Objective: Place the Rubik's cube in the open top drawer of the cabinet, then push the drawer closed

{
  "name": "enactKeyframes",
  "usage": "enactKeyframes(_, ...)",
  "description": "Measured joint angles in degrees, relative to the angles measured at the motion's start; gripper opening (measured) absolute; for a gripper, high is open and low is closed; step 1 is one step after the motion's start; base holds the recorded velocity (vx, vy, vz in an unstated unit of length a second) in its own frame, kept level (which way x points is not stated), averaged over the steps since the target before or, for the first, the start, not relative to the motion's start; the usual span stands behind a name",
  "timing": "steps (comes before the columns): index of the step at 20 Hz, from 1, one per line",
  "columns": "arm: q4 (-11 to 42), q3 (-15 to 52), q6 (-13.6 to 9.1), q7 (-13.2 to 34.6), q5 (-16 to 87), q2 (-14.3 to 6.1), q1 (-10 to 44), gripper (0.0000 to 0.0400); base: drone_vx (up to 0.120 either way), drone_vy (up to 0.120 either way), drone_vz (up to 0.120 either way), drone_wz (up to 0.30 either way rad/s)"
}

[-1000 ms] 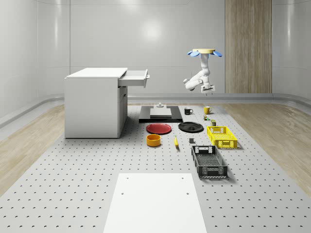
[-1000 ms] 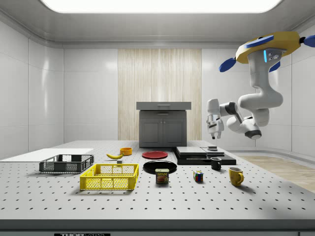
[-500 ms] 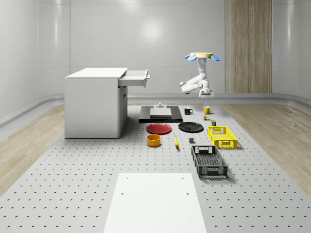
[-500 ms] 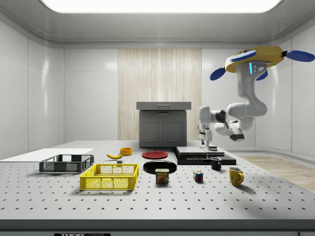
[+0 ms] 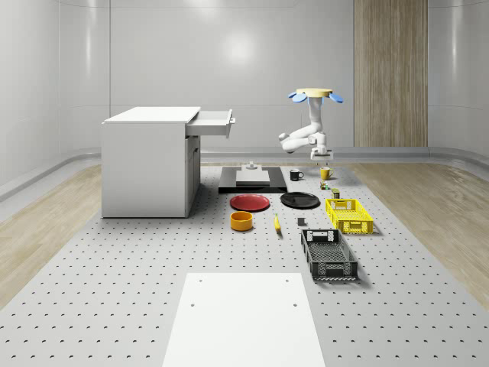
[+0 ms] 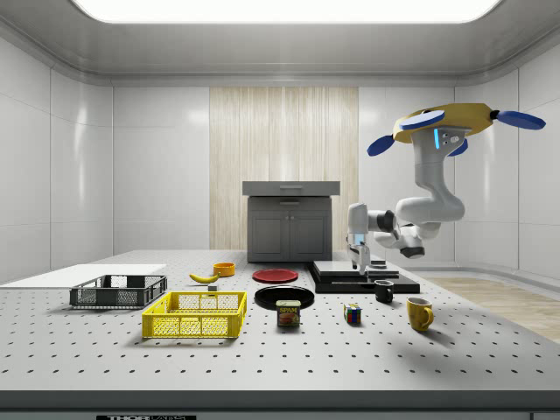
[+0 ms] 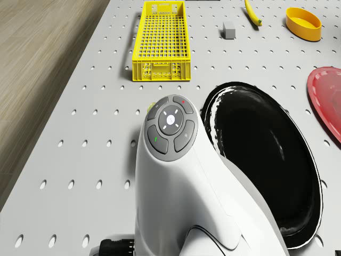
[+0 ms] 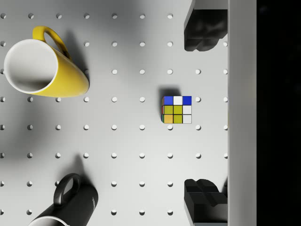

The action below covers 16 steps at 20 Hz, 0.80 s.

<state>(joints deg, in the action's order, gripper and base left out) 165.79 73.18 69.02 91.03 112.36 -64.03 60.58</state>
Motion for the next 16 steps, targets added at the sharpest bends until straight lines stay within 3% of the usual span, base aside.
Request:
enactKeyframes(3,-0.1,0.3,0.8,0.4,-0.5,-0.9,0.4,0.04,0.12,0.0,-0.12,0.0)
enactKeyframes(16,-0.3,1.5,4.1,1.6,-2.4,-4.6,1.7,0.04,0.0,0.012,-0.12,0.0)
